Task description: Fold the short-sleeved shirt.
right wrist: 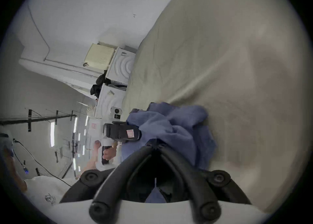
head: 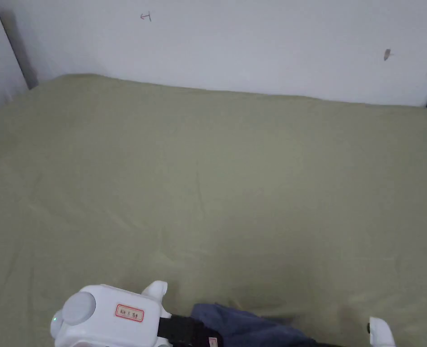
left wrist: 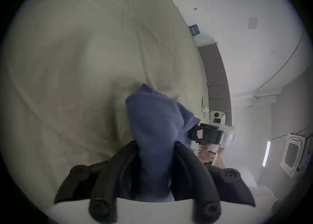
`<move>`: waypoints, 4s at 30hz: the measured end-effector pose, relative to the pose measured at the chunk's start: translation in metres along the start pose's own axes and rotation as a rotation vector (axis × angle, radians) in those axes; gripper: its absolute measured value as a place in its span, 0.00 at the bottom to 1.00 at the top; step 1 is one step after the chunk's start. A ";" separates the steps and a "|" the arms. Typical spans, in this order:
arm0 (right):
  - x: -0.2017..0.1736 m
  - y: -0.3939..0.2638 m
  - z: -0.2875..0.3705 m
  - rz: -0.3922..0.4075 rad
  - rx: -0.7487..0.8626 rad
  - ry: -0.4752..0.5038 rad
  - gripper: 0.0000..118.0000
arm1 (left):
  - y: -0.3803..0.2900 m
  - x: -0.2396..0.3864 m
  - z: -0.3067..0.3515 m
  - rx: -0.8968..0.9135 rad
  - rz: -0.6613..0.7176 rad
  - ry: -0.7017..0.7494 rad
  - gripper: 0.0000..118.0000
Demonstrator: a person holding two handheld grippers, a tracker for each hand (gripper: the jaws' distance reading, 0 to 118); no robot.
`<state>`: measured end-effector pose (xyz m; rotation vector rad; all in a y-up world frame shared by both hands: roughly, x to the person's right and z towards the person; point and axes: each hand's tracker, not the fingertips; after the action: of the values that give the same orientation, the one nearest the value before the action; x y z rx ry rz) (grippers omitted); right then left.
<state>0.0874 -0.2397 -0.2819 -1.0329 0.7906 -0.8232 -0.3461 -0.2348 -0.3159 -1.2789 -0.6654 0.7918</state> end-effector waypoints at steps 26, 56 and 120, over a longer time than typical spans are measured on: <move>-0.028 -0.018 0.097 0.042 0.227 -0.197 0.00 | 0.117 -0.099 0.305 0.348 0.049 0.521 0.91; -0.233 -0.007 0.128 0.816 0.946 -0.882 0.00 | -0.073 0.289 0.044 1.029 -0.741 0.698 0.05; -0.260 -0.011 0.149 0.839 1.002 -0.869 1.00 | -0.079 0.328 0.052 0.995 -0.743 0.601 0.93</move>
<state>0.0922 0.0431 -0.1830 -0.0345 -0.0394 0.0589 -0.1876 0.0550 -0.2288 -0.2480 -0.1472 0.0340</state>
